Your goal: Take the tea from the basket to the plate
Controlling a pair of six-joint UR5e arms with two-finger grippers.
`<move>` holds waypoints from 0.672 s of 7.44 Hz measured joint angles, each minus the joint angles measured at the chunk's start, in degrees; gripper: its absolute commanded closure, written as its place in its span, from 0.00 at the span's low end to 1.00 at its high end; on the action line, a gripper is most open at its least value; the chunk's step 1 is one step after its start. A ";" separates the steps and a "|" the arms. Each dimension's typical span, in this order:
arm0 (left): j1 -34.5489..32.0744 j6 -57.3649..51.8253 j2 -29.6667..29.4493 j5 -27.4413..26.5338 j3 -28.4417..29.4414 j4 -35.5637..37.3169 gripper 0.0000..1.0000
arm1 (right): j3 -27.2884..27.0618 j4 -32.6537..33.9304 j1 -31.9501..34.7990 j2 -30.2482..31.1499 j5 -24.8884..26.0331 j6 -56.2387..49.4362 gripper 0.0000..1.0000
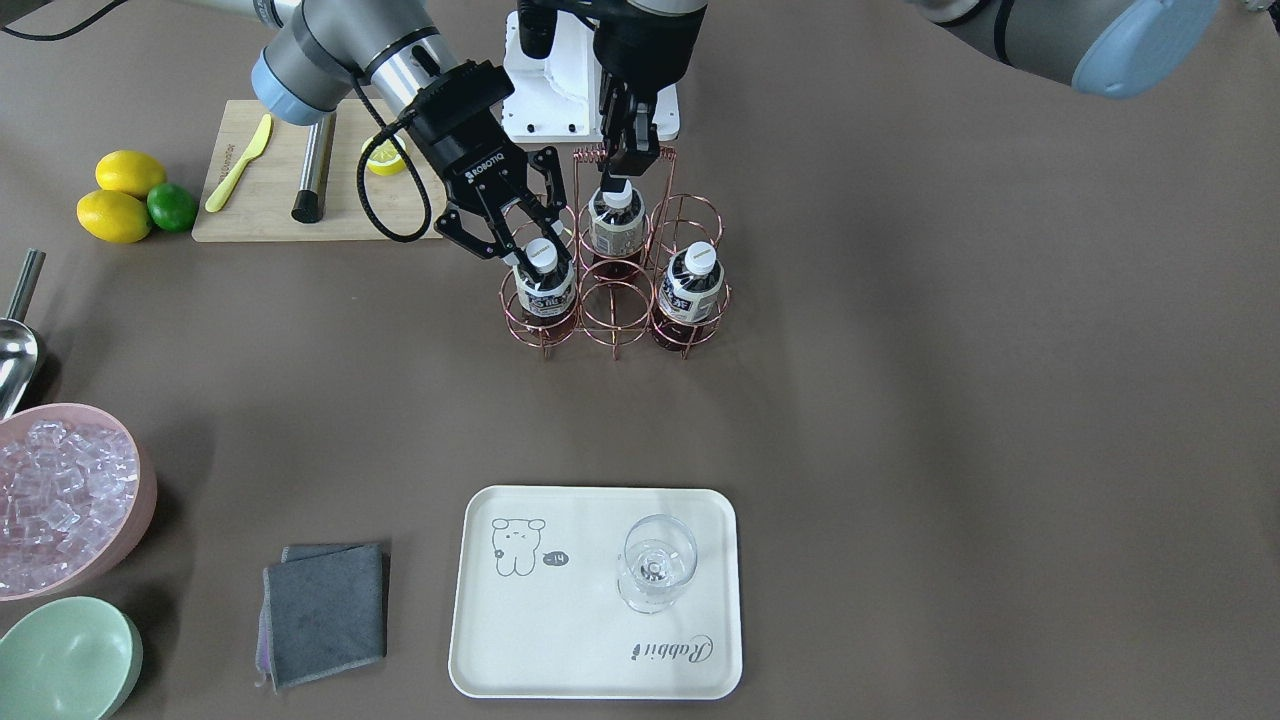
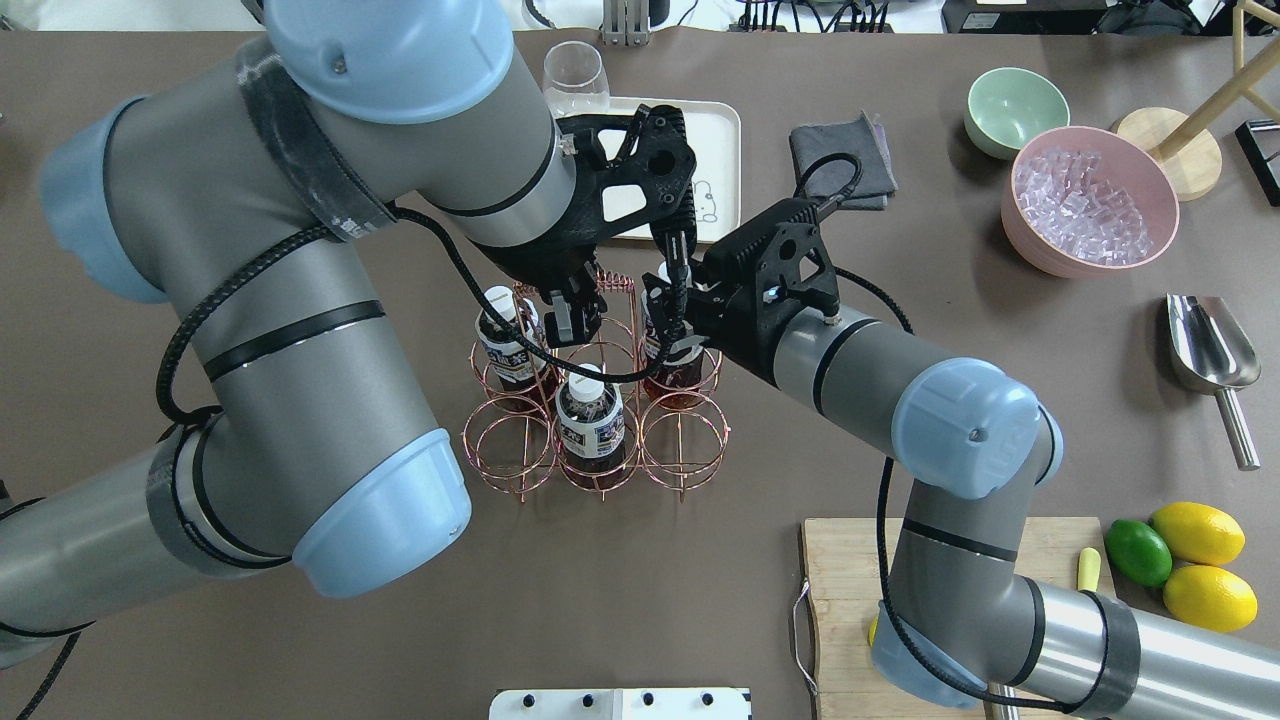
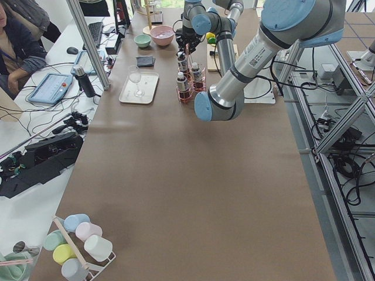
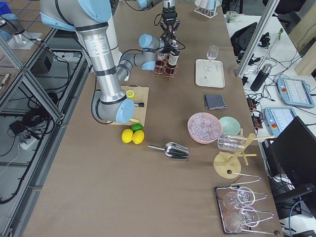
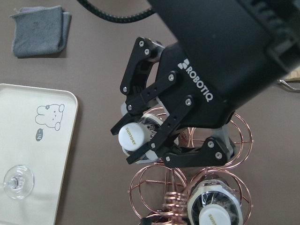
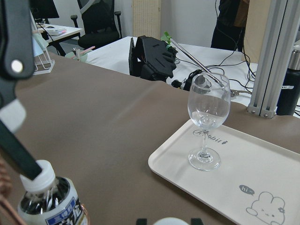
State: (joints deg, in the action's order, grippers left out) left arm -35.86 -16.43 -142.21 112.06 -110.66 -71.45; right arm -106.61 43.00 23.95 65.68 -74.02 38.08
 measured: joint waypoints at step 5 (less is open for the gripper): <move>0.00 0.00 0.00 0.00 -0.13 0.07 1.00 | -5.67 6.79 13.45 -0.97 -16.29 0.17 1.00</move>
State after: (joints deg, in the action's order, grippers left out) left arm -35.86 -16.44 -142.21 112.06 -110.80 -71.38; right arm -112.28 49.79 37.40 64.71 -90.32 38.24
